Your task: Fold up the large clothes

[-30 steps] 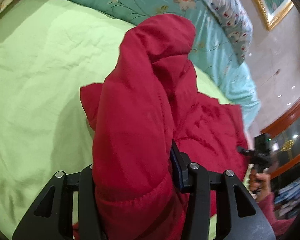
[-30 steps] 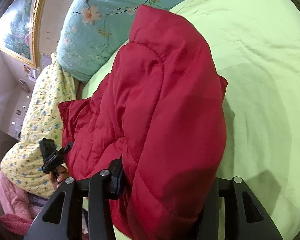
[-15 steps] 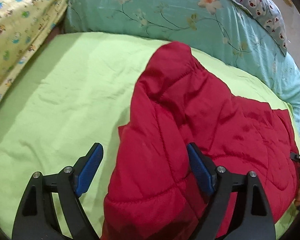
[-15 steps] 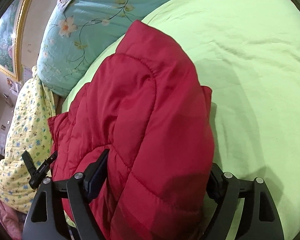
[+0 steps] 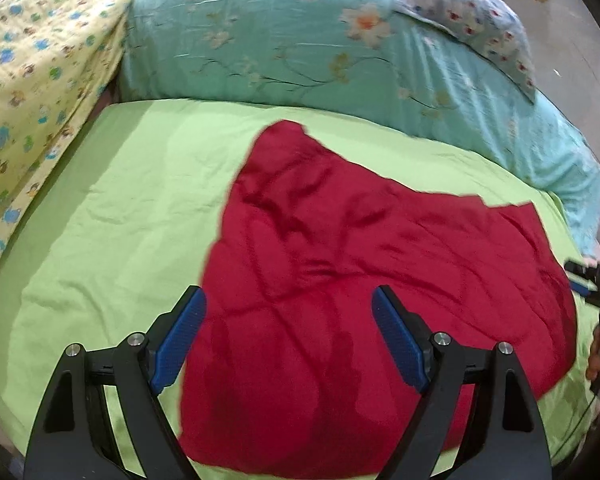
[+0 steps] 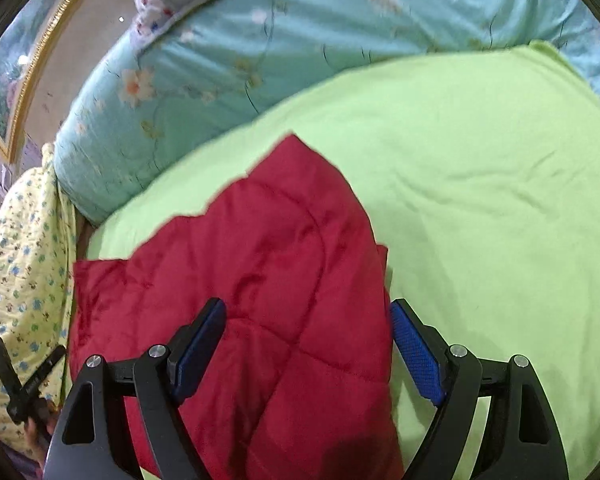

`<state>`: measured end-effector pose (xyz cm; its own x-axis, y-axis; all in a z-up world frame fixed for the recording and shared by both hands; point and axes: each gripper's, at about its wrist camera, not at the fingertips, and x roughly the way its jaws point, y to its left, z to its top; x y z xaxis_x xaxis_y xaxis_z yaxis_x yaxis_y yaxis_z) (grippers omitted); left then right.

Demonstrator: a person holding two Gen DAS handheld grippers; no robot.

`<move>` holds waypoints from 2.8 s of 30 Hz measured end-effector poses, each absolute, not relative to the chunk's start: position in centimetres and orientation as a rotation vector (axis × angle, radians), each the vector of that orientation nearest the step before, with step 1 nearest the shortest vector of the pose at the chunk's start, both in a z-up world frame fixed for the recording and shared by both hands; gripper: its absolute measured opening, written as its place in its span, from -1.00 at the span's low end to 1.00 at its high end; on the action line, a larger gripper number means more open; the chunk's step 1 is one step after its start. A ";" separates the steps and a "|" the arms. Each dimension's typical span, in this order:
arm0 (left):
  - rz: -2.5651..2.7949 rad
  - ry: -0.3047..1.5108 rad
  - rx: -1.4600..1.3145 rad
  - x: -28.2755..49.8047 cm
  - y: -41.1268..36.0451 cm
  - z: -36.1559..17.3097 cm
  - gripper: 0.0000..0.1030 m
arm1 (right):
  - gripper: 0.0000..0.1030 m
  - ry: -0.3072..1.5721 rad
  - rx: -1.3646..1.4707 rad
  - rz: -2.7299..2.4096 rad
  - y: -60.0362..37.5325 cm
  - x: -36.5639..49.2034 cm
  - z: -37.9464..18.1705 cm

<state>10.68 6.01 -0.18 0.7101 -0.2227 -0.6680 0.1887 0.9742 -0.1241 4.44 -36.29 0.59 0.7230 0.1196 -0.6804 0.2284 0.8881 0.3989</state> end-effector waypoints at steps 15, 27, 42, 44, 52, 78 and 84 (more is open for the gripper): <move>-0.423 0.779 0.038 5.9 0.2 -0.5 0.67 | 0.64 0.777 0.265 0.071 -26.9 2.8 2.1; -0.347 0.819 0.086 8.8 -0.5 -3.9 0.68 | 0.70 0.902 0.054 0.072 -22.3 6.8 -1.8; -0.289 0.890 0.050 15.5 -1.0 -4.5 0.67 | 0.71 0.941 0.145 -0.036 -26.0 13.6 -2.7; -0.288 0.915 0.025 16.7 -0.9 -4.7 0.67 | 0.71 0.945 0.159 -0.045 -26.6 14.3 -2.9; -0.249 0.974 -0.016 20.8 -0.6 -5.5 0.67 | 0.71 0.970 0.232 -0.065 -29.1 17.0 -3.6; -0.244 0.936 -0.188 19.2 4.6 -2.7 0.67 | 0.71 0.946 0.341 -0.075 -31.7 17.8 -4.2; -0.341 0.902 -0.150 12.9 3.8 -1.4 0.67 | 0.72 0.950 0.334 -0.075 -31.6 17.9 -4.0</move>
